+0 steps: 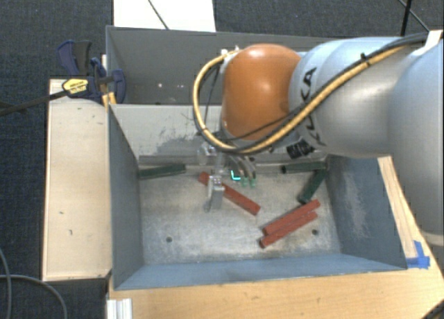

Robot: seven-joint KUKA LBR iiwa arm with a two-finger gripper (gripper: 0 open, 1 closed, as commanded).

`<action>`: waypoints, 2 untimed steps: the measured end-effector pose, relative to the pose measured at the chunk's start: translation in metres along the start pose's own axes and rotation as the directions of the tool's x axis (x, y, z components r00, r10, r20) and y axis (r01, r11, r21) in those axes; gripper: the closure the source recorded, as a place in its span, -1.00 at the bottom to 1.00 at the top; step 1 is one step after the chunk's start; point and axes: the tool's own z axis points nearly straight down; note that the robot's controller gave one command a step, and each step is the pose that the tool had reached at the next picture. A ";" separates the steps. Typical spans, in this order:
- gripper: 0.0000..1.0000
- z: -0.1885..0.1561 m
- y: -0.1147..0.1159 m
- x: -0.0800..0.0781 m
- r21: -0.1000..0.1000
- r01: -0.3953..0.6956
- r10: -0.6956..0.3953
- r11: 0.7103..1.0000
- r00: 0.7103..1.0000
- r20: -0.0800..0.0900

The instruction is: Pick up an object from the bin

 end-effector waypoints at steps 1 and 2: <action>-1.00 0.109 -0.054 -0.002 0.001 0.056 -0.056 0.998 0.998 0.002; -1.00 0.105 -0.053 -0.007 0.002 0.266 -0.266 0.964 0.964 0.012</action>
Offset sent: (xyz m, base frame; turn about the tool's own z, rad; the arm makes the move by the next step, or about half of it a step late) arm 0.0027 -0.0510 -0.1051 -0.0596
